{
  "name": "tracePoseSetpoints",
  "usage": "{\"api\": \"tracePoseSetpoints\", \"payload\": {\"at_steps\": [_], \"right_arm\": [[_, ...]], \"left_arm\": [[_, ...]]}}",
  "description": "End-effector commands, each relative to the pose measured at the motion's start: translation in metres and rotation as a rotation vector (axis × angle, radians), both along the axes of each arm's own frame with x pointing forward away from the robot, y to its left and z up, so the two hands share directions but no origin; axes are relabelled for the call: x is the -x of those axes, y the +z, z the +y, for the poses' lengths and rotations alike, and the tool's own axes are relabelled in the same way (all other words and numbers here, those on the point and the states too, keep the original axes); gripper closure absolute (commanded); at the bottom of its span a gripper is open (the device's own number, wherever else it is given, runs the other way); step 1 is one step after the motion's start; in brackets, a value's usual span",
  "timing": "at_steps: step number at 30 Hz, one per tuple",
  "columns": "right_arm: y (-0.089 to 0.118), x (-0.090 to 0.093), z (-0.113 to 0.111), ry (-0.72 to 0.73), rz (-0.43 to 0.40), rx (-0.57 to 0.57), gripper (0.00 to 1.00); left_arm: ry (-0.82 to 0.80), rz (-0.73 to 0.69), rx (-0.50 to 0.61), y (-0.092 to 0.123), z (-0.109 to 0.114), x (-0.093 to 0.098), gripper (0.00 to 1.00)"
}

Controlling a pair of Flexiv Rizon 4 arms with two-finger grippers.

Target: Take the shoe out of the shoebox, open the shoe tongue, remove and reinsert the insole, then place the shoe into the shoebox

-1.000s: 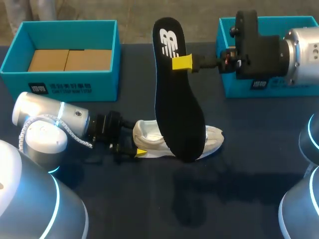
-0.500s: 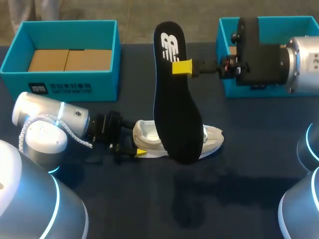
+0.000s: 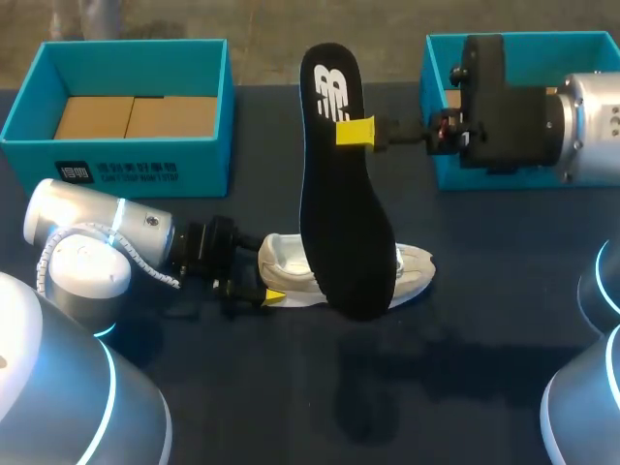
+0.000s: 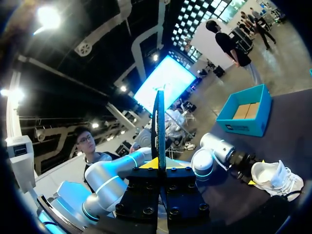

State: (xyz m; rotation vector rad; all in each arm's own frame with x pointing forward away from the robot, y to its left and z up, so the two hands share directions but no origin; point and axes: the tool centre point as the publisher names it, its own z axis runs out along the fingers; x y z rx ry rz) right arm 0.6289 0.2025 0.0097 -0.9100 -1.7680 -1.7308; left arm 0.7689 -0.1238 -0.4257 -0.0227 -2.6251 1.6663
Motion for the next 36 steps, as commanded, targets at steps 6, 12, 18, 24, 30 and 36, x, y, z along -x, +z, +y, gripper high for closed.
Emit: {"api": "tracePoseSetpoints", "payload": {"at_steps": [6, 12, 18, 24, 30, 36], "right_arm": [[0.000, 0.001, 0.002, -0.004, 0.003, 0.003, 1.00], [0.000, 0.001, 0.002, -0.004, 0.003, 0.003, 1.00], [0.000, 0.001, 0.002, -0.004, 0.003, 0.003, 1.00], [0.000, 0.001, 0.002, -0.004, 0.003, 0.003, 1.00], [0.000, 0.001, 0.002, -0.004, 0.003, 0.003, 1.00], [0.000, 0.001, 0.002, -0.004, 0.003, 0.003, 1.00]], "left_arm": [[-0.013, -0.003, -0.031, 0.012, 0.009, -0.002, 0.00], [-0.018, 0.006, -0.067, 0.015, 0.014, -0.005, 0.00], [-0.023, 0.014, -0.159, 0.021, 0.022, -0.010, 0.00], [-0.045, 0.017, -0.324, 0.039, 0.036, -0.013, 0.00], [-0.055, 0.039, -0.478, 0.050, 0.043, -0.011, 0.00], [-0.033, 0.037, -0.523, 0.053, 0.048, -0.011, 0.00]]}}
